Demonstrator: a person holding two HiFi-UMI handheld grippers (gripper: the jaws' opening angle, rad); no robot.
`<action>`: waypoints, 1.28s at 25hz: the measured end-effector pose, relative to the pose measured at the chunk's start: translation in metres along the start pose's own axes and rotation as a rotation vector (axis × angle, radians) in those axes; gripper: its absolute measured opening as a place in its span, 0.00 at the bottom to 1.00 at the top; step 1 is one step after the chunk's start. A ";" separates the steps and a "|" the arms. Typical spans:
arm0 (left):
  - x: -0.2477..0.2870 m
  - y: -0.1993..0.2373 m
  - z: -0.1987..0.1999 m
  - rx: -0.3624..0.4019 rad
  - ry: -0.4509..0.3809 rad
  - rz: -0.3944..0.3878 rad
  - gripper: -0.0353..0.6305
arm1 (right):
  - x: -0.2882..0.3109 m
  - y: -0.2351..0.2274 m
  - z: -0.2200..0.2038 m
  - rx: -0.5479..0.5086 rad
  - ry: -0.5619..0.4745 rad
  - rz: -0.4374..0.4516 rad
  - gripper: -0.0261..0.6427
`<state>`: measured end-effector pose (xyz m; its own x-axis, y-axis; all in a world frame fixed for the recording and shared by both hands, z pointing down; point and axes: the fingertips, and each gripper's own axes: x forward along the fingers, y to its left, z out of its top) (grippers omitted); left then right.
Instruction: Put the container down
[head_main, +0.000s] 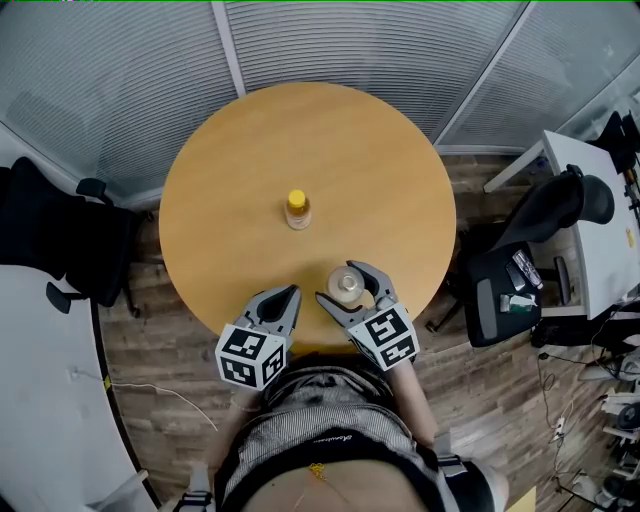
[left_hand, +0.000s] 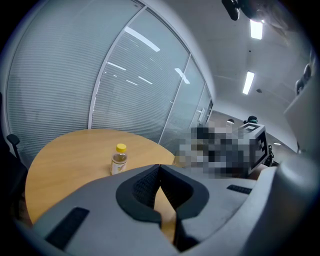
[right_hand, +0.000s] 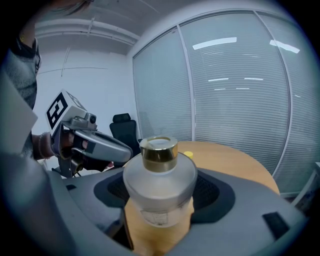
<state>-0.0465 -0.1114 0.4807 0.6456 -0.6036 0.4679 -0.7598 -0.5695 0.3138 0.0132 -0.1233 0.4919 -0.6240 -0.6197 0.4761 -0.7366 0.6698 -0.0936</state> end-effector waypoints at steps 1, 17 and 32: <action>0.000 0.001 0.000 0.000 0.001 0.001 0.09 | 0.001 0.000 -0.001 0.001 0.000 0.002 0.56; 0.004 0.010 -0.004 -0.012 0.016 0.010 0.08 | 0.026 -0.007 -0.039 0.009 0.061 0.013 0.56; 0.007 0.021 -0.007 -0.035 0.029 0.016 0.08 | 0.061 -0.024 -0.078 0.033 0.126 -0.017 0.56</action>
<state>-0.0586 -0.1234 0.4968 0.6311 -0.5957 0.4968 -0.7726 -0.5398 0.3343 0.0132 -0.1455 0.5913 -0.5751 -0.5728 0.5841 -0.7562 0.6446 -0.1125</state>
